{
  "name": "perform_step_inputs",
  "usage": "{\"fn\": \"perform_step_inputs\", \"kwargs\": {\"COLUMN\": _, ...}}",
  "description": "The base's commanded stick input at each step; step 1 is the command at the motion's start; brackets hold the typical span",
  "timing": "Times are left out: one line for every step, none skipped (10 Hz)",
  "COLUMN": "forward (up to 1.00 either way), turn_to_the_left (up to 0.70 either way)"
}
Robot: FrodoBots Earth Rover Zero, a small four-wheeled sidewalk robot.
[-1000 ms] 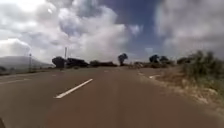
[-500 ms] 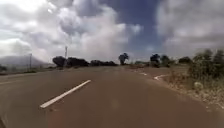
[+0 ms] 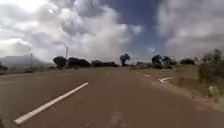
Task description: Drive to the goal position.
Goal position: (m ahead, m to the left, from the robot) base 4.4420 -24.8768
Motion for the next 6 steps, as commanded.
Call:
{"fn": "perform_step_inputs", "kwargs": {"forward": 0.21, "turn_to_the_left": 0.00}}
{"fn": "perform_step_inputs", "kwargs": {"forward": 0.00, "turn_to_the_left": -0.13}}
{"fn": "perform_step_inputs", "kwargs": {"forward": 0.00, "turn_to_the_left": -0.35}}
{"fn": "perform_step_inputs", "kwargs": {"forward": 0.00, "turn_to_the_left": -1.00}}
{"fn": "perform_step_inputs", "kwargs": {"forward": 0.00, "turn_to_the_left": -1.00}}
{"fn": "perform_step_inputs", "kwargs": {"forward": 0.00, "turn_to_the_left": -1.00}}
